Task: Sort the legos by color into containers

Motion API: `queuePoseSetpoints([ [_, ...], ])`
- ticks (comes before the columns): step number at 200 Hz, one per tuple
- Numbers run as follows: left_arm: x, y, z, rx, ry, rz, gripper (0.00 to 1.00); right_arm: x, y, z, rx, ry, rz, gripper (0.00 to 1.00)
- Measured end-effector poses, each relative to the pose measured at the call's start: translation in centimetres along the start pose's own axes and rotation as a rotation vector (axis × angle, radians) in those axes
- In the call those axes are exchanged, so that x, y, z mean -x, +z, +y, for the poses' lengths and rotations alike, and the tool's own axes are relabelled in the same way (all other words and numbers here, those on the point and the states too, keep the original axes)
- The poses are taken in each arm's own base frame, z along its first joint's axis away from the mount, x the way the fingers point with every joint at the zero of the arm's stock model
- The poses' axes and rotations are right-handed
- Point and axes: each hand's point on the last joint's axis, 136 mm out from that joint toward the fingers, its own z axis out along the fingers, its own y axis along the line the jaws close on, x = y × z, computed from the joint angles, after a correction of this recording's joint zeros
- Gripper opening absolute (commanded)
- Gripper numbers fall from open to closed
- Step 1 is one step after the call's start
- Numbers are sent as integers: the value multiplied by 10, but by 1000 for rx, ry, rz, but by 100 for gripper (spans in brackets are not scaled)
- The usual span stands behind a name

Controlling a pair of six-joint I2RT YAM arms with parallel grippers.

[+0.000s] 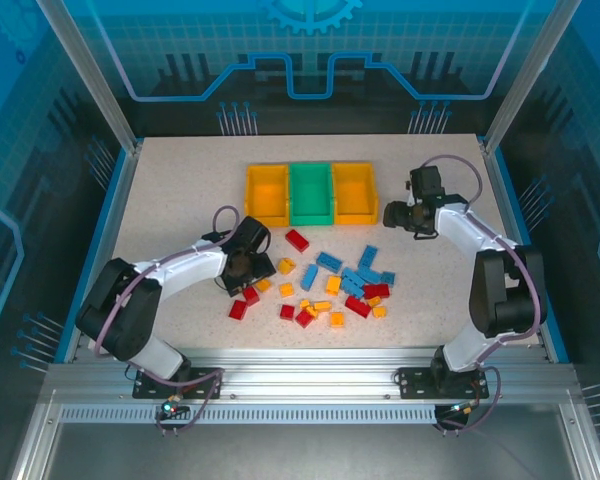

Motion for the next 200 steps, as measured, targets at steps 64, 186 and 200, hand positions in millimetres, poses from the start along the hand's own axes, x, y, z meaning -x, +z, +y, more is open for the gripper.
queuePoseSetpoints([
  [64,7,7,-13,13,1,-2,51,-16,5,-4,12,-2,33,73],
  [186,24,0,-16,34,42,-63,29,-19,-14,-1,30,-23,7,74],
  [200,35,-11,-25,14,59,-94,29,-25,-15,4,37,-43,14,73],
])
